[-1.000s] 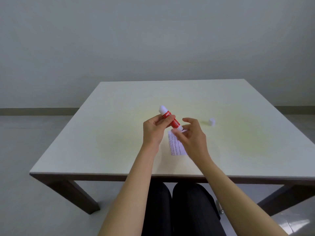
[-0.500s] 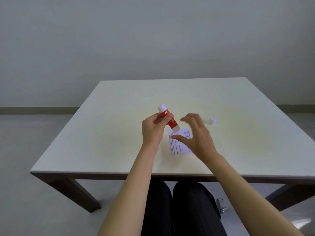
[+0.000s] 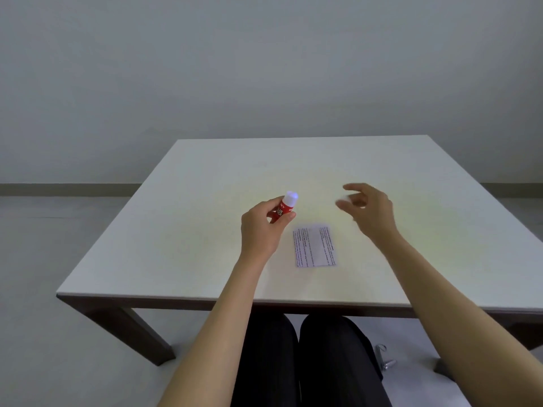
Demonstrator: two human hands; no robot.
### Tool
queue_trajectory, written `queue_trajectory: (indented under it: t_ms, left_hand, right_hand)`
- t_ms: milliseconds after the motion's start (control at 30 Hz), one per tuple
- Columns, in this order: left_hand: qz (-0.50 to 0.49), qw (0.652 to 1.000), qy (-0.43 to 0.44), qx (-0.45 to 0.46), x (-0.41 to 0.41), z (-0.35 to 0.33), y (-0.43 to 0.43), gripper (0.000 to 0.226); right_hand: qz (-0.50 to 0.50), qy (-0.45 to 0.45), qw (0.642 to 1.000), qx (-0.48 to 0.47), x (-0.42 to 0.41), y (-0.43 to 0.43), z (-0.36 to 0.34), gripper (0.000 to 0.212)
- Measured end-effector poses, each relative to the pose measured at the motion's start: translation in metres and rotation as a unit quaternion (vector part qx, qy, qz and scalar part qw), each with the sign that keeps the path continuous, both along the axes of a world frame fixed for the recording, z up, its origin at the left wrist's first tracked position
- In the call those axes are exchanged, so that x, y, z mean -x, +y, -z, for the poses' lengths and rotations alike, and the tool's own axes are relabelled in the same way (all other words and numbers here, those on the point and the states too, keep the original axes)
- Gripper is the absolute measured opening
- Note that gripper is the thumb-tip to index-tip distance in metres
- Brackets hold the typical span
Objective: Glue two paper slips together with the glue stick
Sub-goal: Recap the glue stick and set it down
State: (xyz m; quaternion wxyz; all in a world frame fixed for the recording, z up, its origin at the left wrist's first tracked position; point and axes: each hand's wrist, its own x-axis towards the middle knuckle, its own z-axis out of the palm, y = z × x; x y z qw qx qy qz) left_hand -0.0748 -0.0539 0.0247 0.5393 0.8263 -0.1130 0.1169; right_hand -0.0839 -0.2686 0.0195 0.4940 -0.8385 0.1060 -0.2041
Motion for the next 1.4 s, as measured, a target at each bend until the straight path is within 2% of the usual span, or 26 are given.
queue_trajectory:
  t_ms: [67, 133, 333, 433, 567, 667, 700, 733, 800, 867, 900, 1000, 1033, 1167, 1200, 1233, 1300, 1400]
  left_hand:
    - [0.001, 1.000, -0.013, -0.018, 0.001, 0.000, -0.003, 0.032]
    - [0.003, 0.999, -0.023, -0.033, 0.004, -0.001, -0.006, 0.035]
    - [-0.003, 0.997, -0.039, -0.064, 0.006, -0.002, -0.004, 0.037]
    - [0.000, 0.995, -0.053, -0.088, 0.008, -0.002, -0.002, 0.034]
    - [0.000, 0.991, -0.066, -0.115, 0.013, -0.001, -0.003, 0.030]
    - [-0.004, 0.992, -0.052, -0.116, 0.017, 0.002, -0.004, 0.032]
    - [-0.006, 0.993, -0.046, -0.112, 0.018, 0.002, -0.004, 0.032]
    - [-0.010, 0.993, -0.041, -0.108, 0.018, 0.001, -0.003, 0.031]
    - [-0.023, 0.994, -0.036, -0.102, 0.015, -0.002, 0.001, 0.030]
    - [-0.027, 0.993, -0.036, -0.105, 0.012, -0.005, 0.005, 0.029]
    - [-0.026, 0.993, -0.037, -0.111, 0.012, -0.006, 0.006, 0.029]
    - [-0.025, 0.991, -0.036, -0.129, 0.014, -0.003, 0.006, 0.030]
    - [-0.025, 0.991, -0.035, -0.128, 0.015, -0.001, 0.006, 0.031]
    - [-0.028, 0.991, -0.035, -0.125, 0.013, 0.000, 0.010, 0.030]
    - [-0.026, 0.990, -0.037, -0.133, 0.013, 0.000, 0.009, 0.029]
    - [-0.023, 0.989, -0.039, -0.143, 0.013, 0.001, 0.008, 0.029]
    - [-0.020, 0.987, -0.038, -0.157, 0.014, 0.004, 0.003, 0.029]
    - [-0.053, 0.991, -0.018, -0.118, 0.003, 0.004, 0.001, 0.026]
  right_hand:
    - [-0.082, -0.048, 0.983, -0.158, 0.006, 0.025, -0.019, 0.022]
    - [-0.142, -0.061, 0.968, -0.198, 0.011, 0.043, -0.031, 0.022]
    - [-0.177, -0.051, 0.979, -0.086, 0.017, 0.056, -0.042, 0.030]
    - [-0.187, -0.048, 0.981, 0.028, 0.018, 0.056, -0.045, 0.032]
    - [-0.183, -0.016, 0.966, 0.182, 0.017, 0.060, -0.050, 0.017]
    - [-0.080, 0.045, 0.945, 0.315, 0.011, 0.062, -0.046, 0.053]
    - [-0.065, 0.046, 0.938, 0.338, 0.011, 0.063, -0.044, 0.056]
    - [-0.084, 0.036, 0.943, 0.320, 0.011, 0.063, -0.042, 0.050]
    - [-0.182, 0.016, 0.958, 0.221, 0.014, 0.061, -0.041, 0.026]
    - [-0.232, 0.007, 0.960, 0.156, 0.014, 0.060, -0.041, 0.025]
    - [-0.214, 0.008, 0.962, 0.166, 0.013, 0.062, -0.040, 0.018]
    - [-0.100, 0.065, 0.951, 0.285, 0.005, 0.068, -0.035, 0.057]
    - [-0.093, 0.075, 0.948, 0.295, 0.006, 0.069, -0.033, 0.062]
    - [-0.223, 0.015, 0.957, 0.184, 0.015, 0.066, -0.034, 0.028]
    - [-0.221, 0.015, 0.955, 0.196, 0.016, 0.067, -0.034, 0.018]
    - [-0.192, 0.023, 0.955, 0.226, 0.014, 0.067, -0.033, 0.018]
    - [-0.088, 0.066, 0.940, 0.323, 0.010, 0.071, -0.035, 0.054]
    - [-0.046, 0.092, 0.948, 0.302, 0.013, 0.073, -0.037, 0.081]
